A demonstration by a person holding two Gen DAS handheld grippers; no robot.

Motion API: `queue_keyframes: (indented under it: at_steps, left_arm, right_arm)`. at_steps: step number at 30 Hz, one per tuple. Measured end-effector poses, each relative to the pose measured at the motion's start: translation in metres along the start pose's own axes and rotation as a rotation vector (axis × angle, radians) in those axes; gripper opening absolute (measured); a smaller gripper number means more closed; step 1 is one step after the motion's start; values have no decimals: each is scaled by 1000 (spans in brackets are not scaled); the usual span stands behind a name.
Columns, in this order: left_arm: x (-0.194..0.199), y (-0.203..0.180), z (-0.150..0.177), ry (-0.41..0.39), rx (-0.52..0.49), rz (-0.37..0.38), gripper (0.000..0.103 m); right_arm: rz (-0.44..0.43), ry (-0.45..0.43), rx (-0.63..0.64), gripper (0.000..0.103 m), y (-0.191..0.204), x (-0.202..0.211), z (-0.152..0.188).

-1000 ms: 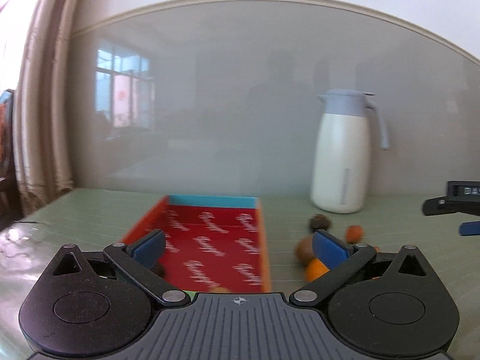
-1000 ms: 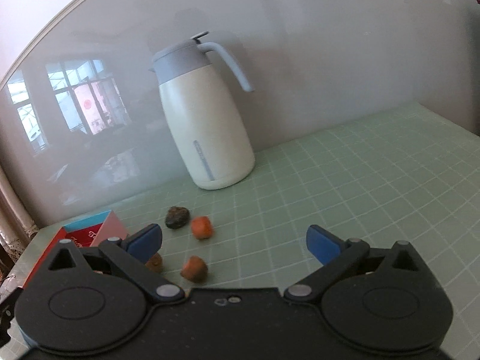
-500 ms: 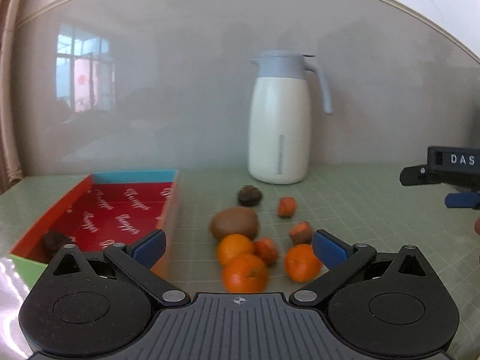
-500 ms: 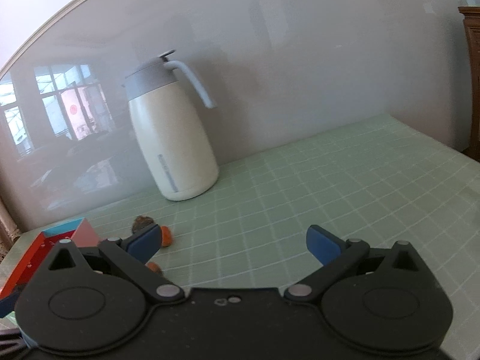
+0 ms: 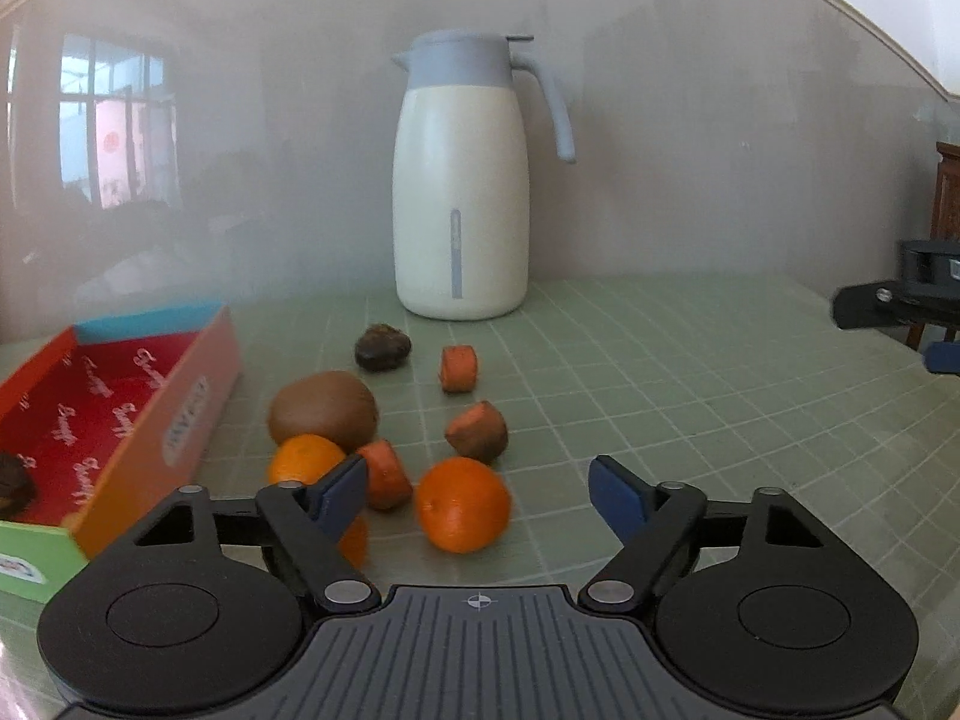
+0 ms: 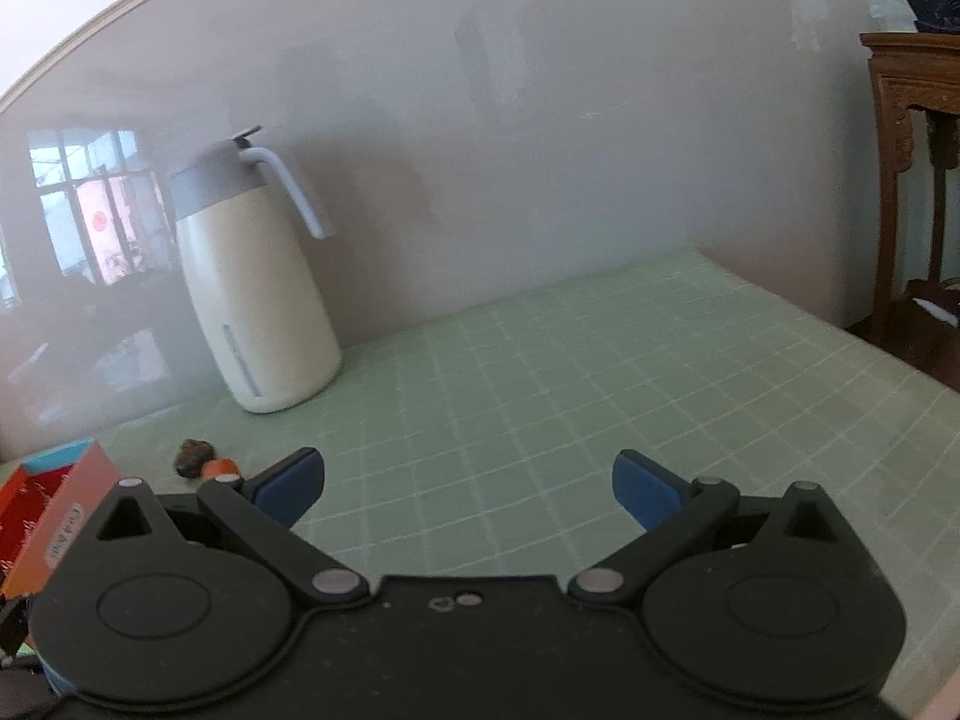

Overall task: Organize fruits
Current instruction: 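Move the left gripper back to the oranges and grasp one orange, then carry the orange into the red box and open the left gripper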

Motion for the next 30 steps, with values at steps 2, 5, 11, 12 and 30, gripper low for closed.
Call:
queue_keyframes:
  at_steps: [2,5,11,12,30]
  left_arm:
    - [-4,-2,1,17,-3,-8,74]
    - [-11,-5,2,44,-4,-18,74]
    - [-26,-8,2,113,-16,-55,49]
    - [-28,-8,2,125,-15,-68,42]
    - [2,9,-13,43,4,-29,38]
  right_arm:
    - [15,8,1,103,-7,1,1]
    - [30,19,-2,103,-16,1,4]
    - [33,21,4,103,-18,2,7]
    - [30,22,6,103,-17,1,6]
    - [-14,31,39,103,13,-6,2]
Point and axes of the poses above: each gripper's, at about its wrist camera, not at the fingertips, and x roughly against the way its jaws point, y to its left, z to its underside, the point moved 1 cm from there along -x, roughly the way its jaws point, and after that the axes turned 9 degrees about x, right-handed, at the moved point
